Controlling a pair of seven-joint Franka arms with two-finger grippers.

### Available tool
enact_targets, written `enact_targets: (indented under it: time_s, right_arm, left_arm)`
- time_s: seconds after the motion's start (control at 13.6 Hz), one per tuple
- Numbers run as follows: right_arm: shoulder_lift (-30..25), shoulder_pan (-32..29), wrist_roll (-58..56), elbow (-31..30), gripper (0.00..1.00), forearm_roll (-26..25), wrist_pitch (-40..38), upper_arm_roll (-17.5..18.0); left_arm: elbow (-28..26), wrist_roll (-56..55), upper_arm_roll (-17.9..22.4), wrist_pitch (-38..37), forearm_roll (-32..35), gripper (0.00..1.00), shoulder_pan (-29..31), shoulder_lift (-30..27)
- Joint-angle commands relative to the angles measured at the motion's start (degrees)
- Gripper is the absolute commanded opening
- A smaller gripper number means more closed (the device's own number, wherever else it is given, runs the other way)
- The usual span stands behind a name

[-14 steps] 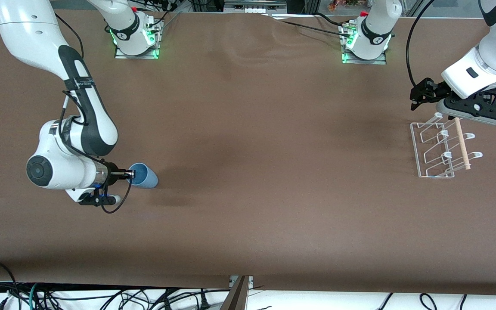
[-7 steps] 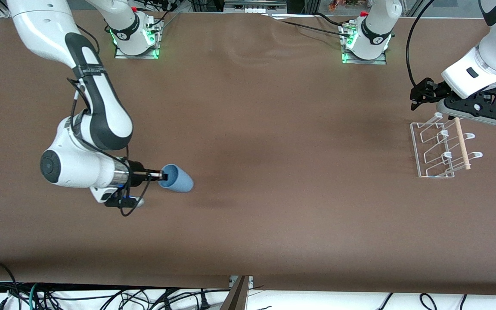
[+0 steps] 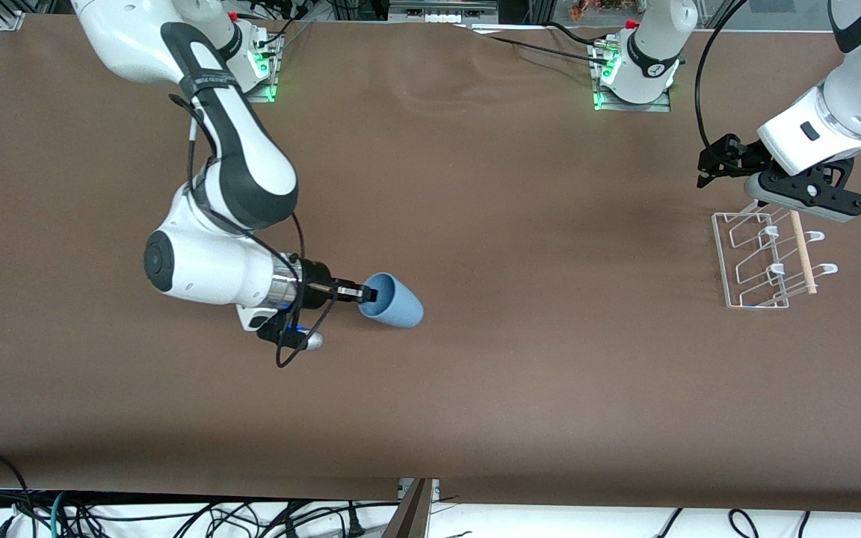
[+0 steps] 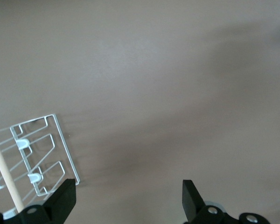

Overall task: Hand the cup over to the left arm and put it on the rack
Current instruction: 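Lift the cup with the right gripper while the left gripper approaches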

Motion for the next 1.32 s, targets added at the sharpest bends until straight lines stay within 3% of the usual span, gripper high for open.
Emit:
enact_targets:
  time_s: [0.0, 0.37, 0.88, 1.25]
  right_arm:
    - [1.7, 3.5, 4.8, 2.6, 0.0, 3.8, 4.0, -0.1]
    - [1.7, 7.0, 11.2, 2.8, 0.0, 7.6, 12.7, 4.6]
    - [1.7, 7.0, 23.1, 7.4, 0.0, 8.4, 12.8, 10.0]
    - [1.7, 7.0, 29.8, 7.9, 0.0, 8.4, 12.8, 12.4]
  left_arm:
    - [3.6, 9.4, 0.1, -2.4, -3.4, 1.0, 0.3, 1.6]
    - [3.5, 30.0, 0.1, -4.0, -13.6, 1.0, -0.2, 3.0]
    - [4.0, 54.2, -1.5, -2.9, -24.5, 1.0, -1.4, 9.8]
    - [6.7, 68.7, -1.6, 3.0, -31.4, 1.0, -1.9, 13.1]
